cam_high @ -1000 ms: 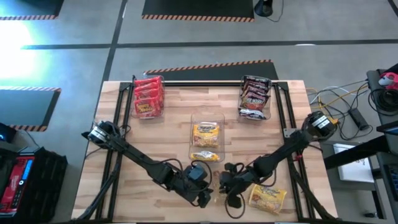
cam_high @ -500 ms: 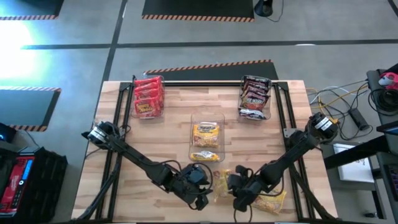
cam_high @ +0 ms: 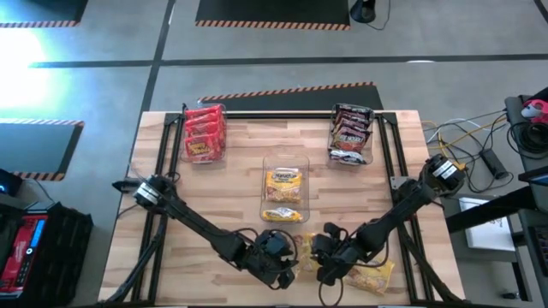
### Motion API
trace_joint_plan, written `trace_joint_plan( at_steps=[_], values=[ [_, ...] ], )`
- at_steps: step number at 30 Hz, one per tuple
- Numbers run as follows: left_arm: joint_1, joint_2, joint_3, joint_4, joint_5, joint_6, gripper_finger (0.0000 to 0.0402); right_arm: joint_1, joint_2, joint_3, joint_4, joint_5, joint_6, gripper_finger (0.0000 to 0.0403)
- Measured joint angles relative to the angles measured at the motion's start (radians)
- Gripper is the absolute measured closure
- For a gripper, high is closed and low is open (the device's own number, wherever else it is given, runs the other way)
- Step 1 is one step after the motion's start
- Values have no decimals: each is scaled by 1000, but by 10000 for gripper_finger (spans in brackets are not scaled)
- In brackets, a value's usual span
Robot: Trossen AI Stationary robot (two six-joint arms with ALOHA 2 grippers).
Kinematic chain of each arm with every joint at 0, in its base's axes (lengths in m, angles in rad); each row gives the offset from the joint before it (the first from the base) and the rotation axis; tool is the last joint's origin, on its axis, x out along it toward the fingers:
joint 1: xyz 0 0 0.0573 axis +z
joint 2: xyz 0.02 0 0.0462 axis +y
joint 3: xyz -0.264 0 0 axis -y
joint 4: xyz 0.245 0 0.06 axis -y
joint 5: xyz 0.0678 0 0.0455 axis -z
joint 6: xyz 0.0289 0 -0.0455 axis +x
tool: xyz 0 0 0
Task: Sort Maruchan noodles
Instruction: Put the top yellow noodle pack into the center transparent bin
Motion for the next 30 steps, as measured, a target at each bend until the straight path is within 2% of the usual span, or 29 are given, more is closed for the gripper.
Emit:
trace_joint_plan(
  at_steps=[13, 23, 30],
  values=[
    [1, 72, 0, 20, -18, -88, 249, -45, 69, 0, 62, 8, -2, 339],
    [3, 109, 0, 11, -17, -121, 249, -65, 65, -1, 83, -3, -25, 339],
    [2, 118, 2, -38, 0, -153, 249, -65, 44, 28, 72, -82, 10, 339]
  ],
)
